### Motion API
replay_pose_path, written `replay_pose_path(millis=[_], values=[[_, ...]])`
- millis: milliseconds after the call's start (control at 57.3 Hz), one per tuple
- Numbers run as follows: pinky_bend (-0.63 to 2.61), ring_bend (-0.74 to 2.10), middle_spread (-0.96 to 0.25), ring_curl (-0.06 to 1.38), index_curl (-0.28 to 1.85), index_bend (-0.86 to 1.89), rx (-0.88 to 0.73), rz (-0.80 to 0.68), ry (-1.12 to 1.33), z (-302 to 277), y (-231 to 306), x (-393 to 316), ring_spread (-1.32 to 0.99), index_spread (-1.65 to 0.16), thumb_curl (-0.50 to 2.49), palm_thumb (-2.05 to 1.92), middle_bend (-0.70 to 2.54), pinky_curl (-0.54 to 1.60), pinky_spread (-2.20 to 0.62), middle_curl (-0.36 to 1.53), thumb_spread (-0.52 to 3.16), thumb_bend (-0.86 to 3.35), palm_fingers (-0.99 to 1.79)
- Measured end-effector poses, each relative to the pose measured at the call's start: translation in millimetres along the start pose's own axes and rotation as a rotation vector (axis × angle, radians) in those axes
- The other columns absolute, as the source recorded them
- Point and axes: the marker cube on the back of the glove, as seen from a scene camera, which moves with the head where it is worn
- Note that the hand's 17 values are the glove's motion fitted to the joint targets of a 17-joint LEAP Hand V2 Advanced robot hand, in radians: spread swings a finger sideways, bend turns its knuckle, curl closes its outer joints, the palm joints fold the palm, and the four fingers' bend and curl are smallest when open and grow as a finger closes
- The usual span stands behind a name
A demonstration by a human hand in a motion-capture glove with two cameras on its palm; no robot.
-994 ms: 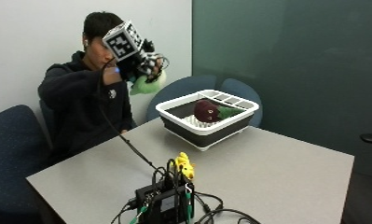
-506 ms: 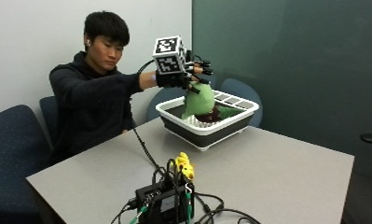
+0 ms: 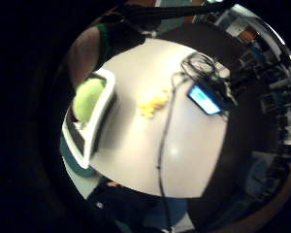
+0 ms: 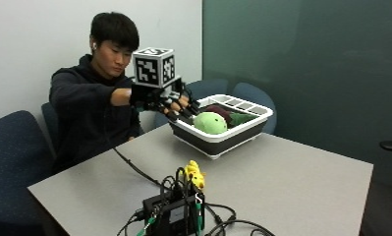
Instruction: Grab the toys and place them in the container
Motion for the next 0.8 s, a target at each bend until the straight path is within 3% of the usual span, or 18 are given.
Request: replay_pose_path(millis=[122, 418, 663, 802], values=[[0.75, 0.27, -0.06, 0.36, 0.57, 0.14, -0.112, 0.013, 0.297, 41, -20, 33, -0.03, -0.36, 0.54, 0.49, 0.17, 0.32, 0.03, 0.46, 1.49, 0.20, -0.09], [0.77, 0.10, -0.02, 0.28, 0.45, 0.13, -0.481, 0.061, 0.364, 136, -62, 45, -0.01, -0.35, 0.53, 0.63, 0.06, 0.34, 0.01, 0.32, 1.41, 0.22, -0.36], [0.70, 0.08, 0.01, 0.20, 0.43, 0.24, -0.492, 0.069, 0.411, 158, -81, 50, 0.00, -0.37, 0.55, 0.77, 0.04, 0.33, 0.01, 0.21, 1.43, 0.28, -0.33], [0.58, 0.05, -0.02, 0.13, 0.54, 0.65, -0.418, 0.035, 0.375, 156, -84, 50, 0.00, -0.42, 0.53, 0.77, 0.07, 0.31, 0.00, 0.17, 1.47, 0.29, -0.18]])
